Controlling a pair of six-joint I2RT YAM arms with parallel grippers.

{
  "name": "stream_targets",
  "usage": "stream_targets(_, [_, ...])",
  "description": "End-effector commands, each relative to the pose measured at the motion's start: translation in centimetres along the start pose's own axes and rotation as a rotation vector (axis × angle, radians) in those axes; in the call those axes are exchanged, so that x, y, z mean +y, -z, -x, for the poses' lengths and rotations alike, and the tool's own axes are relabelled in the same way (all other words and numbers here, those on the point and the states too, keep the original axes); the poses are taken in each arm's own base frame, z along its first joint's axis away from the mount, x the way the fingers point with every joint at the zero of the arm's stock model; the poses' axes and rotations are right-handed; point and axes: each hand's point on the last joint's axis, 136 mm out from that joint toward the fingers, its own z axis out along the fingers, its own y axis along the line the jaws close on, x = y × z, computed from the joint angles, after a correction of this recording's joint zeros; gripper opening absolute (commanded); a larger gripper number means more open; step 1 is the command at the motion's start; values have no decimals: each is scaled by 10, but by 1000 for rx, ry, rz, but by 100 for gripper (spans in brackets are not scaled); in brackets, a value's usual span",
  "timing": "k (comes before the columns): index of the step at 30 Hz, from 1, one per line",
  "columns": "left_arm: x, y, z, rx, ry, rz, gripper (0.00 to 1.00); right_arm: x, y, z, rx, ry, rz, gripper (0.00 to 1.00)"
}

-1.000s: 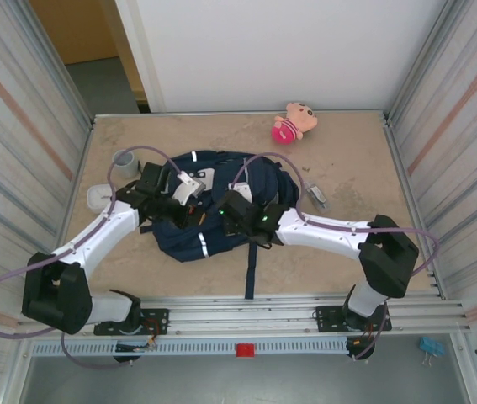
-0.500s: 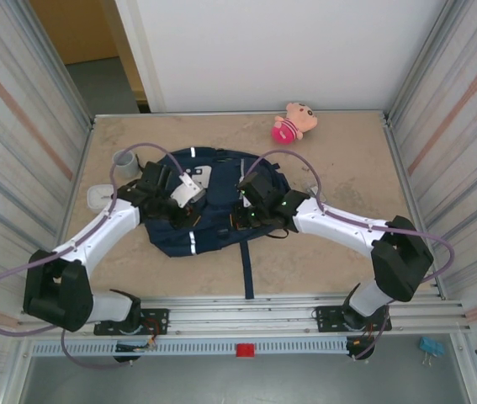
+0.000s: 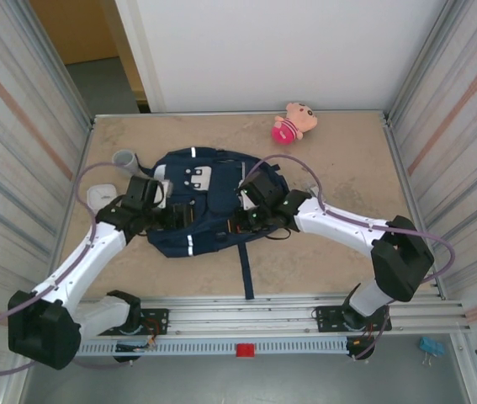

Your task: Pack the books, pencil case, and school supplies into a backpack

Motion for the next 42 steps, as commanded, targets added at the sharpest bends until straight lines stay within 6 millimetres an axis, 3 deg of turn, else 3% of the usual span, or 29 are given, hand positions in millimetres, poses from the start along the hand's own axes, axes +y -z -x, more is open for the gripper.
stream_targets(1, [19, -10, -2, 7, 124, 75, 78, 36, 6, -11, 17, 39, 112, 0])
stream_targets(4, [18, -26, 14, -16, 117, 56, 78, 50, 6, -21, 35, 59, 139, 0])
stream_targets(7, [16, -34, 42, -77, 103, 37, 78, 57, 1, -27, 46, 61, 156, 0])
stream_targets(10, [7, -30, 72, -133, 109, -2, 78, 55, -3, -22, 24, 45, 140, 0])
stream_targets(12, [-4, -21, 80, -132, 125, -40, 78, 53, -6, -15, 2, 40, 131, 0])
stream_targets(15, [-20, 3, 67, -133, 198, -105, 79, 56, -9, -6, -9, 52, 139, 0])
stream_targets(18, [-33, 27, 40, -133, 324, -192, 77, 63, -11, -4, -6, 62, 160, 0])
stream_targets(21, [-38, 38, 13, -127, 456, -254, 74, 65, -13, -5, 5, 70, 169, 0])
stream_targets(28, [-54, 20, -15, -72, 618, -351, 72, 67, -12, -12, 26, 94, 173, 0])
stream_targets(34, [-63, -5, -15, -47, 658, -368, 65, 74, -11, -15, 35, 110, 199, 0])
stream_targets(37, [-61, -12, -9, -69, 657, -348, 50, 75, -11, -20, 50, 119, 205, 0])
stream_targets(42, [-50, -22, 2, -111, 620, -287, 17, 74, -3, -26, 59, 133, 201, 0])
